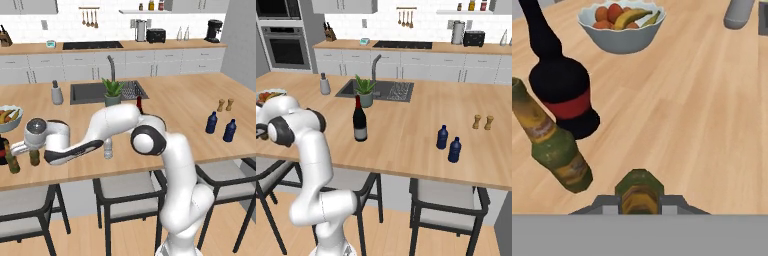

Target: Move the plastic bottles in the middle to the plastics group, and the glass bottles in the middle to the glass group.

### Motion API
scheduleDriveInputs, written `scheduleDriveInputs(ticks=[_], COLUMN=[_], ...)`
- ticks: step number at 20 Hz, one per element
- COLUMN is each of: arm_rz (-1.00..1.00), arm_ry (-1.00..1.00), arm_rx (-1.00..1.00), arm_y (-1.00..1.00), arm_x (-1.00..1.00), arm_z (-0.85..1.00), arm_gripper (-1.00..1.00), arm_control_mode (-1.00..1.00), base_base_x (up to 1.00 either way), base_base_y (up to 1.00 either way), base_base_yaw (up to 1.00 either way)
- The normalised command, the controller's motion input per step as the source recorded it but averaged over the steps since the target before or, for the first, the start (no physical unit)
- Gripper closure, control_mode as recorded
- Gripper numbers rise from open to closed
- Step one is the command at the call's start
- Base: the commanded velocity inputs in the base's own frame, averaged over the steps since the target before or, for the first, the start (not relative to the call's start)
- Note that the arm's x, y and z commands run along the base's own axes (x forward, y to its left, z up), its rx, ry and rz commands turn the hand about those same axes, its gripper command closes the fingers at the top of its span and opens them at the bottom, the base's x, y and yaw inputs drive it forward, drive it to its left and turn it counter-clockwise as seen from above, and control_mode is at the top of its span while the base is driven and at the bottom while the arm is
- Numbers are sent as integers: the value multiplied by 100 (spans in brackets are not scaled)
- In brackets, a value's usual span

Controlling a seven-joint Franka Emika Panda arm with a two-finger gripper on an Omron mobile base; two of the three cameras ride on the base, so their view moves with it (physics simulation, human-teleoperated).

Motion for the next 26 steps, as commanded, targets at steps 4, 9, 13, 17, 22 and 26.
scheduleDriveInputs(ticks=[4, 9, 13, 17, 22, 26], arm_rz=[0, 1, 2, 2, 0, 0], arm_ry=[4, 6, 2, 1, 7, 13], arm_rx=[1, 7, 10, 4, 1, 0], arm_y=[-4, -13, -15, -5, 0, 0], arm_x=[12, 7, 15, 16, 17, 33], arm_z=[-18, -23, -25, -32, -32, -25], arm_gripper=[100, 100, 100, 100, -100, -100], arm_control_mode=[-100, -100, -100, -100, -100, -100], base_base_x=[0, 0, 0, 0, 0, 0], base_base_y=[0, 0, 0, 0, 0, 0], base_base_yaw=[0, 0, 0, 0, 0, 0])
